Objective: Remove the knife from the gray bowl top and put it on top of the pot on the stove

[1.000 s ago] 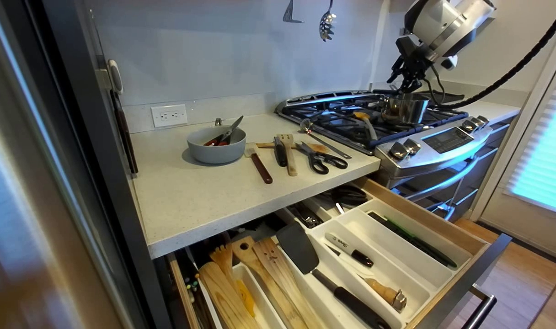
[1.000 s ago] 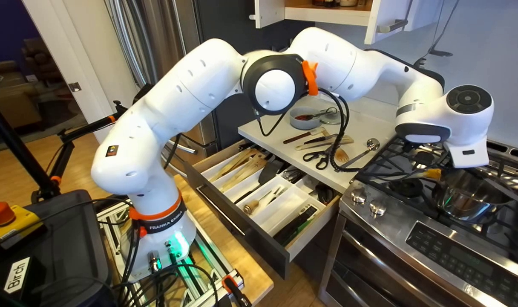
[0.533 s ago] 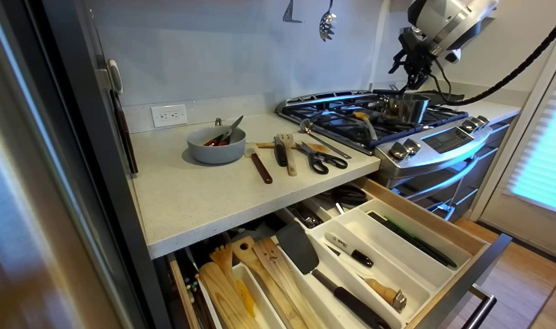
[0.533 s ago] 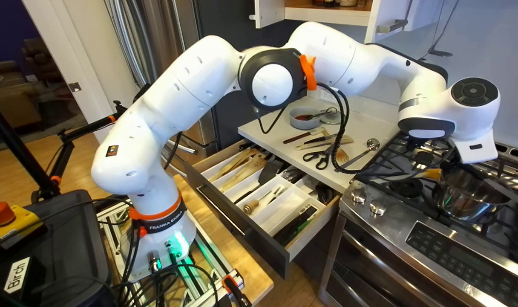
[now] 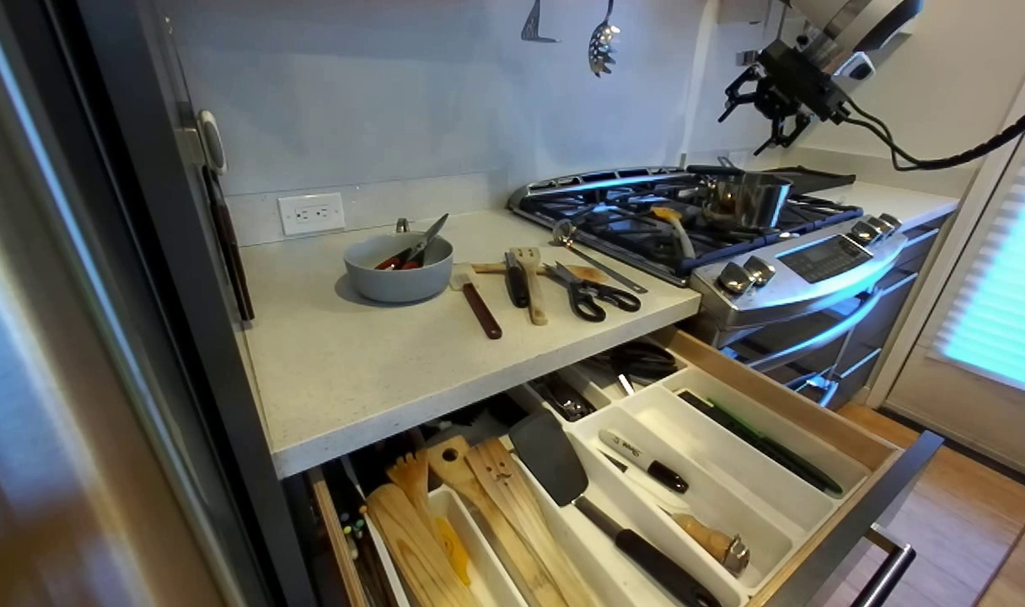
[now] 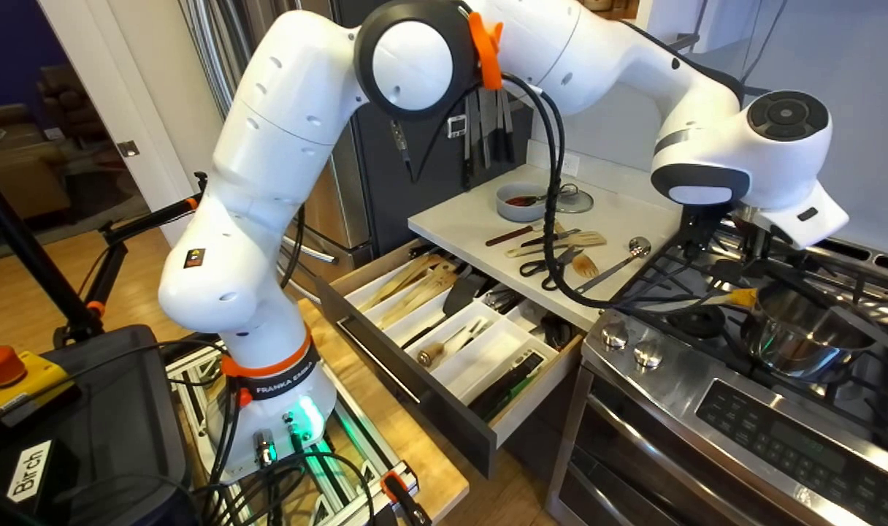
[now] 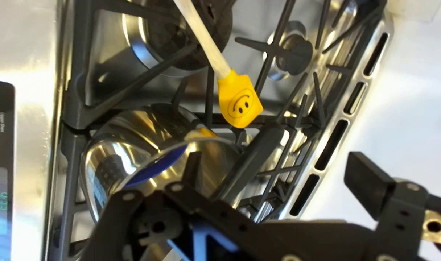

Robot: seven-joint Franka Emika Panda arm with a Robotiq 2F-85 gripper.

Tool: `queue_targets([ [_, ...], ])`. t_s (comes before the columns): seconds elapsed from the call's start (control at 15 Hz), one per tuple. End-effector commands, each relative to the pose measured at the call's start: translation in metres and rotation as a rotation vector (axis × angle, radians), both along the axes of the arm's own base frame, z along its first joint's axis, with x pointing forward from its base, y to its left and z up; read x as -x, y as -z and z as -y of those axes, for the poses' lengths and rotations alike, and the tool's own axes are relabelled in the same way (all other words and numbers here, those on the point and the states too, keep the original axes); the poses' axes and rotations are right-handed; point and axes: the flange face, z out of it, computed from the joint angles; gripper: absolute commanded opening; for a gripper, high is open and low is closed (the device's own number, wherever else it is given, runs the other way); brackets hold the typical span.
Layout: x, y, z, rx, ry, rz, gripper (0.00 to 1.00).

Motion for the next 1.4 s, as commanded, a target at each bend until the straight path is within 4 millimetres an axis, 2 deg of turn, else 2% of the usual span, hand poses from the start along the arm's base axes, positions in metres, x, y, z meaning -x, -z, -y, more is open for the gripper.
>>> queue_targets([
  [0.0, 0.031, 0.005, -0.048, 0.094, -0.158, -0.092, 1.0],
  [0.33, 0.066, 0.015, -0.109, 0.259, -0.355, -0.21, 1.0],
  [0.6, 0.102, 0.026, -0.156, 0.375, -0.431, -0.27, 1.0],
  [0.67, 0.072, 0.026, -0.134, 0.338, -0.409, -0.249, 1.0],
  [0.73, 0.078, 0.027, -0.141, 0.342, -0.415, -0.252, 1.0],
  [0.87, 0.076, 0.024, -0.141, 0.346, -0.415, -0.246, 1.0],
  [0.93, 0.073, 0.019, -0.15, 0.356, -0.508, -0.237, 1.0],
  [1.07, 0.069, 0.019, -0.196, 0.398, -0.636, -0.226, 1.0],
  [1.33, 0.066, 0.026, -0.315, 0.402, -0.869, -0.18, 1.0],
])
